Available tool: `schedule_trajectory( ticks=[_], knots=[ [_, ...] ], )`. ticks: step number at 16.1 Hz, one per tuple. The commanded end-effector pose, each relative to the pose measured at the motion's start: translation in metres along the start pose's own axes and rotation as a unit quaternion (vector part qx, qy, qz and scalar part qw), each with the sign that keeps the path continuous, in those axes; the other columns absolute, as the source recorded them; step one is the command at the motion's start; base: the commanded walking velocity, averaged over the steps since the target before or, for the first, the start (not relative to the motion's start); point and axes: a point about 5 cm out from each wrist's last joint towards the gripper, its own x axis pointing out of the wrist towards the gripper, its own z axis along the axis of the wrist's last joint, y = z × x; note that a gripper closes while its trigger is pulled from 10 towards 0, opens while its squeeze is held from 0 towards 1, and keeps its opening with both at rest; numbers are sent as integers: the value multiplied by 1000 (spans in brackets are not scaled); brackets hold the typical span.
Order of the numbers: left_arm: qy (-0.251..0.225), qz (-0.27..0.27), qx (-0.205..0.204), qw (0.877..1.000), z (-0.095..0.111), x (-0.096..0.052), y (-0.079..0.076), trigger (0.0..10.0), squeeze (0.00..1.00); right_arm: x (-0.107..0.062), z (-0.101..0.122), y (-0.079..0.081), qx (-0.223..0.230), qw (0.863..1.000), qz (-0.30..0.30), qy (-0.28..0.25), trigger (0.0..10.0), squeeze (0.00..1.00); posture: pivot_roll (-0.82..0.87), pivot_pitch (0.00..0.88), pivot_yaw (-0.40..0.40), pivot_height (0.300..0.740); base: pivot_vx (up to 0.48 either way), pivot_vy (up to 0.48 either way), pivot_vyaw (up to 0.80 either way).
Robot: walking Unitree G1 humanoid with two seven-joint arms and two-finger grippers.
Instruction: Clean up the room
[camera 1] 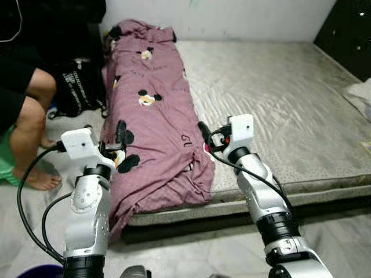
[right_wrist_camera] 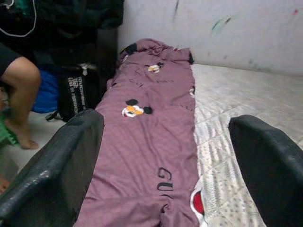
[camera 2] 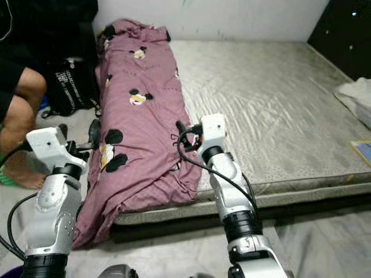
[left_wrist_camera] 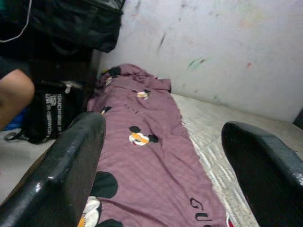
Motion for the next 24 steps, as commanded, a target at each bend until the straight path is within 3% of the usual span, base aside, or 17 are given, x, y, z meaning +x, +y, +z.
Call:
schedule_trajectory(
  ticks=[1, 11, 17, 24],
  knots=[
    [-4, -6, 1, 1000, 1, 0, -2, 10000, 0, -1, 3, -6, -4, 1000, -8, -6, 10000, 0, 57, 0, -62, 740, 307, 0, 0],
    [-3, -13, -3, 1000, 1, 1, -4, 10000, 0, 1, 4, -5, -5, 1000, -8, -7, 10000, 0, 59, 0, -59, 740, 358, 0, 0],
    [1, -3, 4, 1000, -1, 3, -4, 10000, 0, 3, 4, -4, -4, 1000, -6, -7, 10000, 0, 63, 0, -58, 740, 0, 0, 0],
    [0, 16, 18, 1000, 3, 3, -2, 10000, 0, 5, 8, -6, -6, 1000, -7, -9, 10000, 0, 53, 22, -62, 740, 0, 0, -571]
  ],
)
